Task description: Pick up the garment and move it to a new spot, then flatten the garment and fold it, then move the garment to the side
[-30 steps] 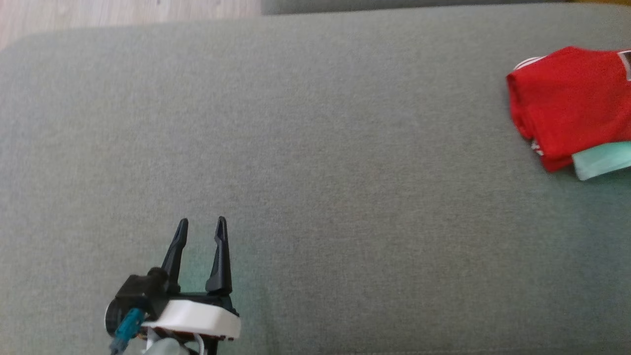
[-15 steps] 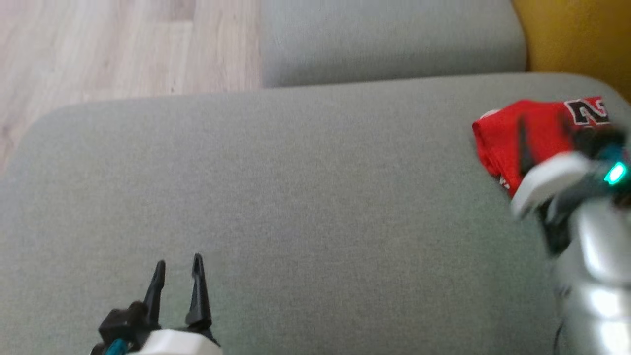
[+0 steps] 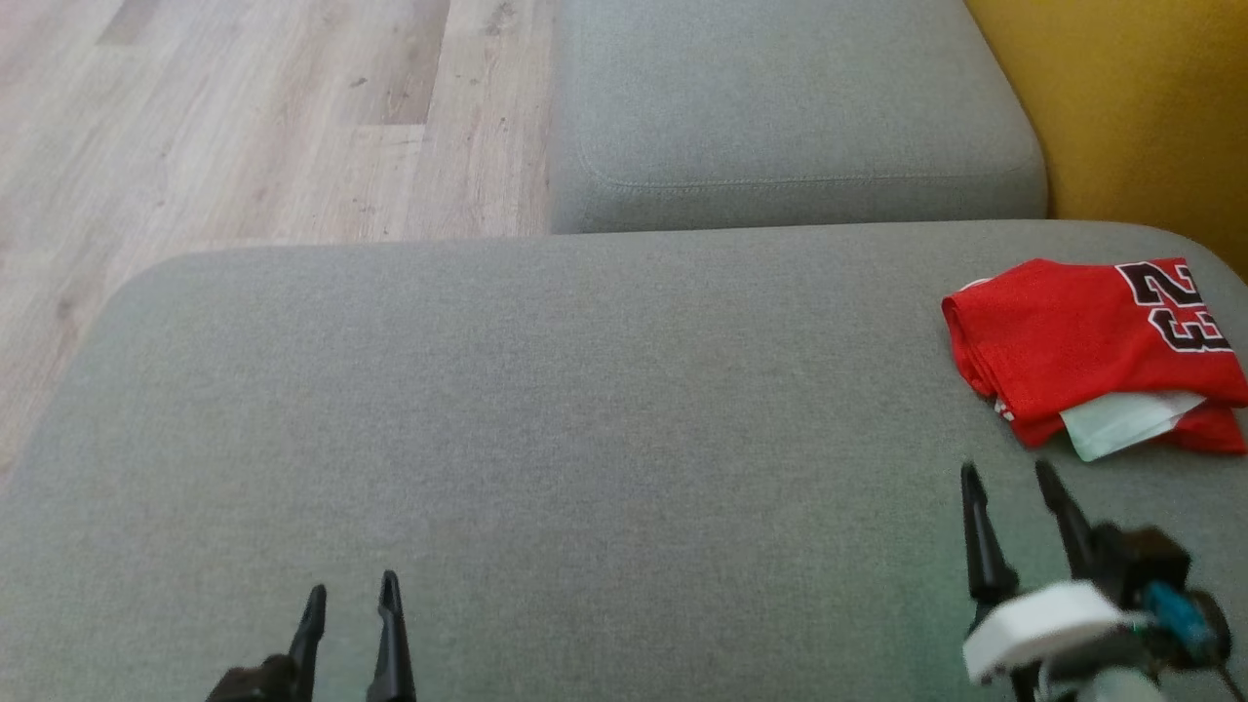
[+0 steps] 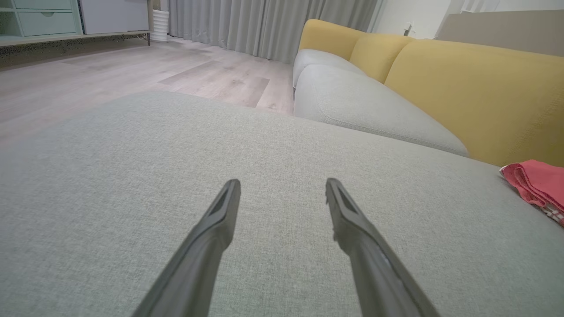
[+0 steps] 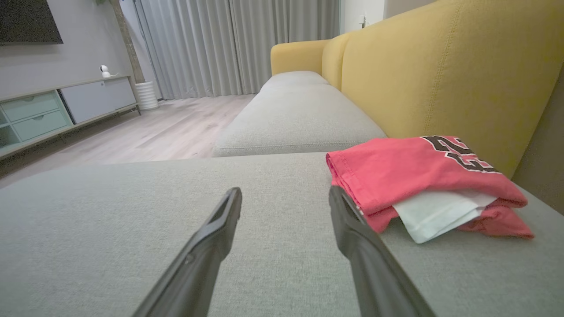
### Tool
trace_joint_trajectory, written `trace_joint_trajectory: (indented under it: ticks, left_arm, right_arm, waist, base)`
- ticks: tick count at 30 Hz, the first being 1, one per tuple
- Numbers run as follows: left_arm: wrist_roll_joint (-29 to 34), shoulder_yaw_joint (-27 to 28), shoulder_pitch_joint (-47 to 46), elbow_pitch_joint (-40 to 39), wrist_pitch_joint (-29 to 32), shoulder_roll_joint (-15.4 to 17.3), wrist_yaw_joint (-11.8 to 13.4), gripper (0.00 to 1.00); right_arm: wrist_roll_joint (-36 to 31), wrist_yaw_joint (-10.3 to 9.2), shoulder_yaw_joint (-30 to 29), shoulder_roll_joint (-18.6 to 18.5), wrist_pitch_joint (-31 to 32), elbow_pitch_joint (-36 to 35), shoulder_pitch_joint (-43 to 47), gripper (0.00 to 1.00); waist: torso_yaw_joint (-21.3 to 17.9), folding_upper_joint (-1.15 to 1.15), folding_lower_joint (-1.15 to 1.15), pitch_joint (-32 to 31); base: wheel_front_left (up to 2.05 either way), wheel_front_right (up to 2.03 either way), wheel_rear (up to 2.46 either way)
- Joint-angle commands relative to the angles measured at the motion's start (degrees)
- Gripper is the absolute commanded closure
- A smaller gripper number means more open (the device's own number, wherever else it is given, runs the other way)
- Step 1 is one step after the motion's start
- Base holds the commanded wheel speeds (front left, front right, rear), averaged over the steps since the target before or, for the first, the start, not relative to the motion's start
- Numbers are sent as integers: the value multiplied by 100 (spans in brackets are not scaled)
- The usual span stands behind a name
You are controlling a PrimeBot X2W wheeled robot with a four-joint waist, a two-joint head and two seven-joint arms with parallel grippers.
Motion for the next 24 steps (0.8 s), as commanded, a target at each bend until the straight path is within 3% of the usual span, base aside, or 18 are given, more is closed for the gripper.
trace_joint_trajectory:
  ticks: [1, 9, 24]
  left_arm:
    - [37, 150, -248, -156, -44, 96, 13, 0]
    - [70, 66, -202, -163, -53, 45, 36, 0]
    - [61, 33, -270, -145, -43, 80, 20, 0]
  right_arm:
    - [45, 37, 179, -32, -105, -259, -196, 0]
    - [432, 37, 436, -29, -1, -960, 554, 0]
    - [553, 37, 466, -28, -31, -986, 604, 0]
  waist:
    - [8, -1, 1, -14]
    - [17, -1, 1, -26]
    - [93, -1, 1, 83]
  base:
    - [0, 0, 0]
    - [0, 0, 0]
    - [0, 0, 0]
